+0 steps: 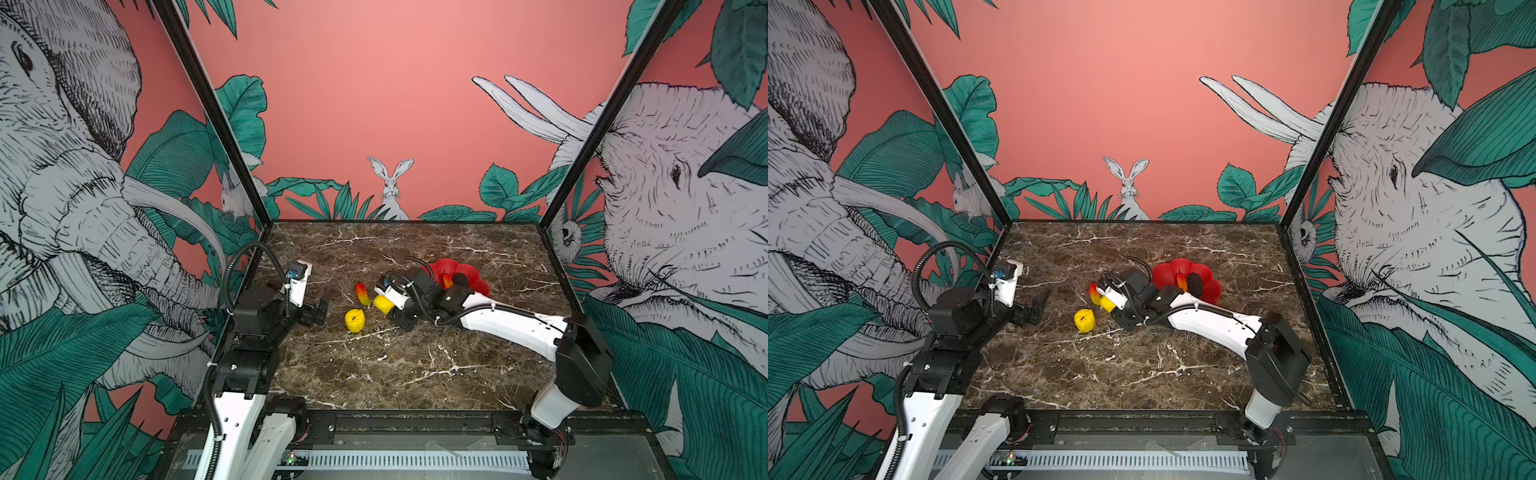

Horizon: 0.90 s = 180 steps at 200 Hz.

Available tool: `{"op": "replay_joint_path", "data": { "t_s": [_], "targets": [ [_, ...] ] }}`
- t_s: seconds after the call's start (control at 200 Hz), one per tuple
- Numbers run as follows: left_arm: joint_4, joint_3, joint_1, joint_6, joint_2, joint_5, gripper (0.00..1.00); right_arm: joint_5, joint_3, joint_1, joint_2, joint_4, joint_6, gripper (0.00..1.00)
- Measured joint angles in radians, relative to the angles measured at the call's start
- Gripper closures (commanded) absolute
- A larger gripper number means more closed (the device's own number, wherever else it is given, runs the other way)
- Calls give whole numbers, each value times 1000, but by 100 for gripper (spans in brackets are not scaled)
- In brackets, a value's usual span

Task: Place and organize the fake fruits in the fruit bowl
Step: 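Grasp the long yellow fruit and carry it into the red bowl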

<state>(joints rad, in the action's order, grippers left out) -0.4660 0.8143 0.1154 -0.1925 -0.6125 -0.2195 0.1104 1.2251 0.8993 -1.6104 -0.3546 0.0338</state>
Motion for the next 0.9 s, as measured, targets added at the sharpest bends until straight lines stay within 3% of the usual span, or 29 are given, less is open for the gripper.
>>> {"op": "replay_joint_path", "data": {
  "t_s": [0.35,0.525,0.9],
  "targets": [
    [0,0,0,-1,-11,0,0,-143,-207,-212,243,32,-29,64],
    [0,0,0,-3,-7,3,0,-206,-262,-261,201,82,-73,64],
    [0,0,0,-3,-1,3,0,-212,-265,-289,20,176,-113,64]
  ]
}}
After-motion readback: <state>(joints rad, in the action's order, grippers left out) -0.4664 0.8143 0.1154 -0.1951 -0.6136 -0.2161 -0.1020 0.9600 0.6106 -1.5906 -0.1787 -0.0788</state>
